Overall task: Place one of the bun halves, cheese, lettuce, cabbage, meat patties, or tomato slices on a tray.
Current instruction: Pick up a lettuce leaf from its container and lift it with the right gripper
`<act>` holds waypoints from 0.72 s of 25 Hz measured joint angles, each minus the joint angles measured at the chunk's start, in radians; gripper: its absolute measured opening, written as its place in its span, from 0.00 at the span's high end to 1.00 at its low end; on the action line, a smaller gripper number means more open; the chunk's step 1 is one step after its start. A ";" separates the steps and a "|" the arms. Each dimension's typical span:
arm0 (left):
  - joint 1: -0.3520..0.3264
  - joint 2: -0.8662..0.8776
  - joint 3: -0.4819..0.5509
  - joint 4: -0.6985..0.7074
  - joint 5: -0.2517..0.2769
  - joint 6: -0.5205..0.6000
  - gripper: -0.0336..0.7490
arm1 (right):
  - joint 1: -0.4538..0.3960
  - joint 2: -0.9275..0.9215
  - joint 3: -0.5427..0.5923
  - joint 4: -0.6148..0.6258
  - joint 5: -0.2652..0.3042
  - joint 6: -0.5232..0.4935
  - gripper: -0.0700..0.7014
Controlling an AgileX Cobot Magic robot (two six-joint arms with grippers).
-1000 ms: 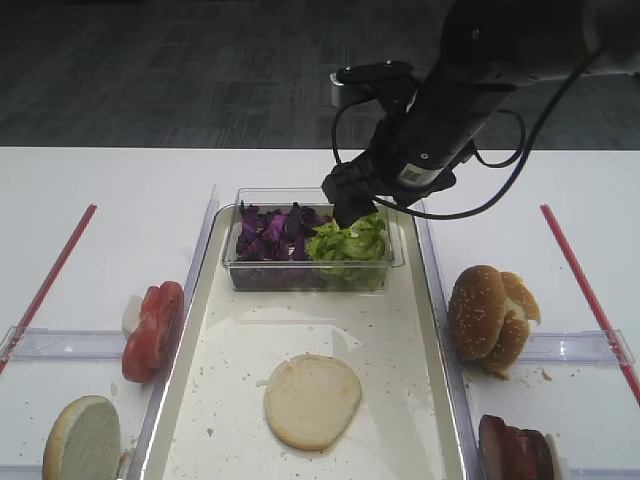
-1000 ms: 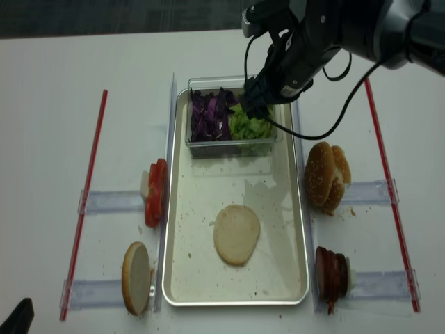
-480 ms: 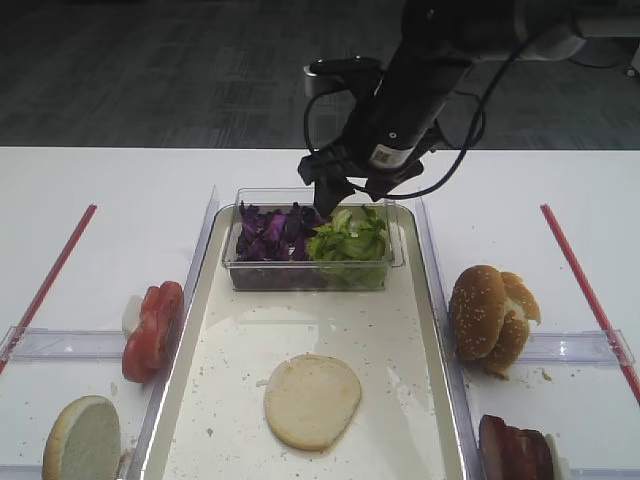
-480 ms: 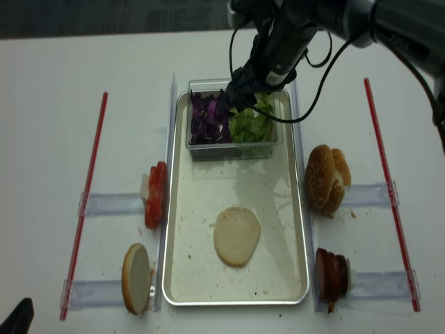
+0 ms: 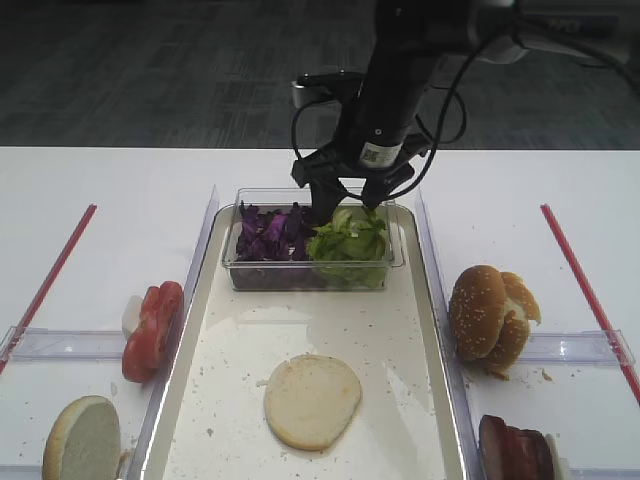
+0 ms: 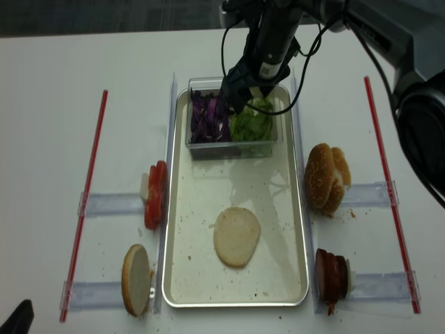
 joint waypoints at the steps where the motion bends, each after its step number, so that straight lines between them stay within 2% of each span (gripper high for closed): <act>1: 0.000 0.000 0.000 0.000 0.000 0.000 0.43 | 0.000 0.012 -0.018 -0.002 0.015 0.005 0.21; 9: 0.000 0.000 0.000 0.000 0.000 0.000 0.43 | 0.000 0.068 -0.091 -0.006 0.068 0.037 0.21; 18: 0.000 0.000 0.000 0.000 0.000 -0.002 0.43 | 0.000 0.107 -0.092 -0.006 0.080 0.042 0.24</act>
